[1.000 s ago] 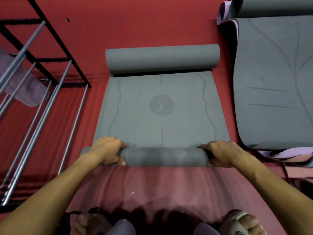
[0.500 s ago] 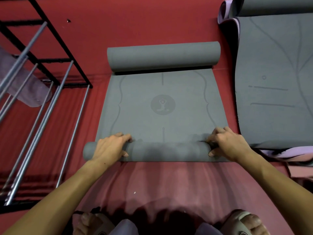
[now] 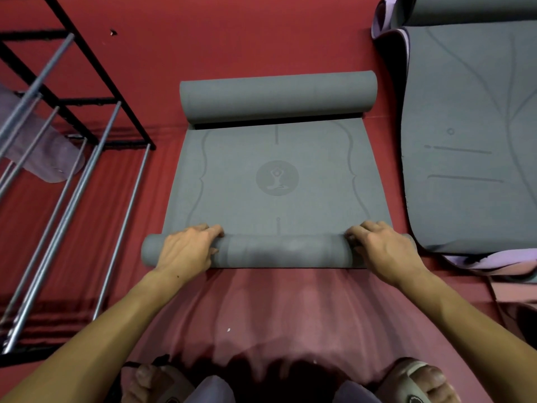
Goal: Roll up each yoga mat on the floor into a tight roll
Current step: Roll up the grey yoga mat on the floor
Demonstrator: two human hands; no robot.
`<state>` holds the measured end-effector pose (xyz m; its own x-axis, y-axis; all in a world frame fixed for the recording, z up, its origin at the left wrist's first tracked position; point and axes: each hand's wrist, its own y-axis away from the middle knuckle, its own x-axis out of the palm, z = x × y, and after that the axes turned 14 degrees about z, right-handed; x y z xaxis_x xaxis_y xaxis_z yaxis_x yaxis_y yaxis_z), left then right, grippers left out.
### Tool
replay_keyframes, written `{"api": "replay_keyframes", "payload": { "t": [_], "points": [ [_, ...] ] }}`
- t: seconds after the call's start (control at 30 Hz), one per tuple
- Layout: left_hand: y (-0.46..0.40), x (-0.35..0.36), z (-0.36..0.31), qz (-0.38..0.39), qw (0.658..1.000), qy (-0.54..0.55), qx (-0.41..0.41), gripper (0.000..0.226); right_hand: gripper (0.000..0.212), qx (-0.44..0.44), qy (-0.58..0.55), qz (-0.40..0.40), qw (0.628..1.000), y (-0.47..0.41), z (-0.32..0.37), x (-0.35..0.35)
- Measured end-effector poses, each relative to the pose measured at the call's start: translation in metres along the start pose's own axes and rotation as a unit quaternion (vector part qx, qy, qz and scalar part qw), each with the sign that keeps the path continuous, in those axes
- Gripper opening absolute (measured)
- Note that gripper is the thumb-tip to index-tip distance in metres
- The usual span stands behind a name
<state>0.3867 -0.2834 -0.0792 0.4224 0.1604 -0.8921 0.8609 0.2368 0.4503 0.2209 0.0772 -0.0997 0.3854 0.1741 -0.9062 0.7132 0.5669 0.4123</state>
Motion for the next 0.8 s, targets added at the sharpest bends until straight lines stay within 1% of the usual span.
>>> {"api": "replay_keyframes", "payload": {
  "t": [0.1, 0.23, 0.3, 0.37, 0.47, 0.53, 0.6, 0.67, 0.7, 0.8],
  "points": [
    [-0.004, 0.004, 0.002, -0.004, 1.0, -0.006, -0.005, 0.033, 0.033, 0.005, -0.019, -0.004, 1.0, 0.002, 0.005, 0.003],
    [-0.007, 0.015, 0.005, -0.036, 0.999, -0.015, -0.002, 0.033, 0.058, 0.005, -0.039, 0.008, 0.999, -0.001, 0.009, 0.007],
    [-0.007, 0.016, 0.005, -0.042, 0.999, -0.024, -0.002, 0.033, 0.064, 0.004, -0.031, 0.011, 0.999, -0.003, 0.009, 0.01],
    [-0.007, 0.013, 0.004, -0.045, 0.998, -0.035, -0.003, 0.035, 0.063, 0.008, -0.011, 0.012, 1.0, -0.005, 0.011, 0.01],
    [-0.007, 0.007, -0.001, -0.029, 0.999, -0.044, -0.002, 0.04, 0.057, 0.009, 0.01, 0.0, 1.0, -0.008, 0.016, 0.009],
    [-0.008, 0.005, -0.003, -0.021, 0.999, -0.043, 0.001, 0.05, 0.051, 0.007, 0.017, -0.009, 1.0, -0.009, 0.017, 0.009],
    [-0.011, 0.006, -0.002, -0.011, 0.999, -0.047, 0.006, 0.064, 0.045, 0.001, 0.008, -0.012, 1.0, -0.011, 0.016, 0.009],
    [-0.013, 0.011, -0.001, -0.01, 0.998, -0.062, 0.004, 0.078, 0.044, -0.003, -0.005, -0.012, 1.0, -0.013, 0.016, 0.01],
    [-0.014, 0.014, 0.0, -0.015, 0.997, -0.074, 0.001, 0.081, 0.045, -0.004, -0.005, -0.014, 1.0, -0.015, 0.016, 0.012],
    [-0.016, 0.019, 0.0, -0.039, 0.994, -0.102, -0.001, 0.076, 0.047, -0.003, 0.003, -0.027, 1.0, -0.016, 0.018, 0.013]
  ]
}}
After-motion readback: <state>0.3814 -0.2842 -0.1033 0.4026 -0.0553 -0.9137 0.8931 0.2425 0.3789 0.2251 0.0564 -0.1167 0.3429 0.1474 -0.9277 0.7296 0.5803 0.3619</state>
